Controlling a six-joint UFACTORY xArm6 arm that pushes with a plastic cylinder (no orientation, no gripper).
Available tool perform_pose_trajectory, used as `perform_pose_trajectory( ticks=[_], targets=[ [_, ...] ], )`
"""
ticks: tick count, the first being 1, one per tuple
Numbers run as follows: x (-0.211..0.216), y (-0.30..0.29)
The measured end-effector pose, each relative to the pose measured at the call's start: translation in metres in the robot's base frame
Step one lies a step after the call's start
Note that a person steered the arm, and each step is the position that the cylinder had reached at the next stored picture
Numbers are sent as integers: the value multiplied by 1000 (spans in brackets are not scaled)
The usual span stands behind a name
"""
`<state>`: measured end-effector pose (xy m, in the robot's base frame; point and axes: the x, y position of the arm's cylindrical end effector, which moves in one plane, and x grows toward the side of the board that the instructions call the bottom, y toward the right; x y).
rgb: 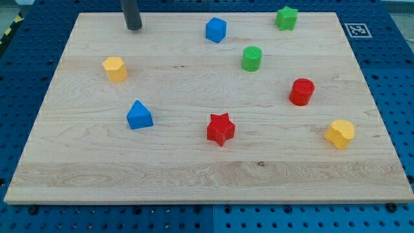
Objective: Push the yellow hexagon bit a down
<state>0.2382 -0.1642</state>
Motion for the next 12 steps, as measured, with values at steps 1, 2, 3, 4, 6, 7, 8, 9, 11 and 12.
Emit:
perform_pose_trajectory(
  ticks=[1, 2, 3, 4, 6, 7, 8, 9, 11, 12],
  targets=[
    [-2, 0],
    [-1, 6],
    [1, 13],
    [21, -5],
    [92, -38],
    [92, -40],
    [134, -102],
    [142, -113],
    [100, -79],
    [107, -78]
  ],
)
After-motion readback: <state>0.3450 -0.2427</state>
